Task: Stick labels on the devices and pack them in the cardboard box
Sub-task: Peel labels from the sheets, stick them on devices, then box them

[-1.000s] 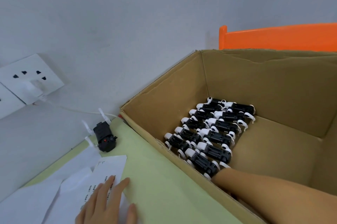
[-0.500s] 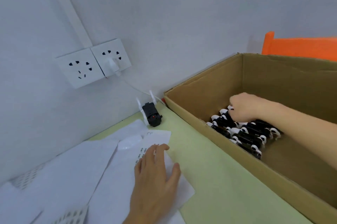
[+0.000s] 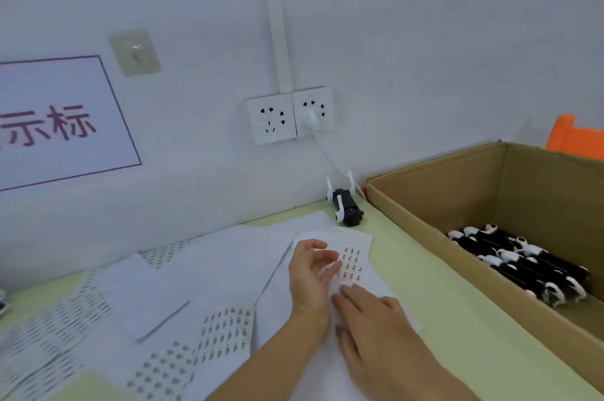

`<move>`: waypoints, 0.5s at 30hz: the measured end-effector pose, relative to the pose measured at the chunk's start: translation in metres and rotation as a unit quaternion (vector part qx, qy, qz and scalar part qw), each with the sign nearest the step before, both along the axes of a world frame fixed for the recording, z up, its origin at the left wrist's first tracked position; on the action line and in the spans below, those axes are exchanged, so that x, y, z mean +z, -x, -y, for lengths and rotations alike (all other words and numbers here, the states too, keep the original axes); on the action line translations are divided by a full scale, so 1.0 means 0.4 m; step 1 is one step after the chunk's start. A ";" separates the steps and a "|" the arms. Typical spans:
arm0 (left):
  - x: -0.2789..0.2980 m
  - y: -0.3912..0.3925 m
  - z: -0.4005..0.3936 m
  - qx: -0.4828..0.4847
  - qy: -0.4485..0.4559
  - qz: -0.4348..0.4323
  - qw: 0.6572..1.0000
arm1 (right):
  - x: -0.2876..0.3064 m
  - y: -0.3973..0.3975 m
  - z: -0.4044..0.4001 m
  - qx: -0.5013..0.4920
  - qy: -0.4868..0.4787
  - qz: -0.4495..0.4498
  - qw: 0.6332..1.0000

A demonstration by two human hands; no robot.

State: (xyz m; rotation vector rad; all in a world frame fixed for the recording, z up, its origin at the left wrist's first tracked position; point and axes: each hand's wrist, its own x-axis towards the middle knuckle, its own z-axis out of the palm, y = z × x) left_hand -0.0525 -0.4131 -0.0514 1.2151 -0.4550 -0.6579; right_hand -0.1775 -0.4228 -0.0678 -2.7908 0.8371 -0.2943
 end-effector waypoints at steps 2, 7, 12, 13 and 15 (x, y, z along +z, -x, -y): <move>0.024 -0.005 -0.009 0.010 0.033 -0.044 0.998 | 0.007 -0.006 -0.001 -0.017 0.020 -0.012 1.000; 0.116 -0.044 -0.080 -0.039 0.042 -0.020 0.998 | 0.049 -0.027 -0.006 -0.057 0.057 0.001 0.997; 0.112 -0.181 -0.281 0.004 -0.157 0.340 0.927 | 0.066 -0.057 -0.006 -0.103 0.031 0.032 0.994; 0.100 -0.213 -0.329 0.013 -0.203 0.390 0.898 | 0.069 -0.065 -0.009 -0.121 0.009 0.044 0.992; 0.073 -0.272 -0.425 0.020 -0.292 0.452 0.843 | 0.075 -0.079 -0.019 -0.162 -0.045 0.079 0.983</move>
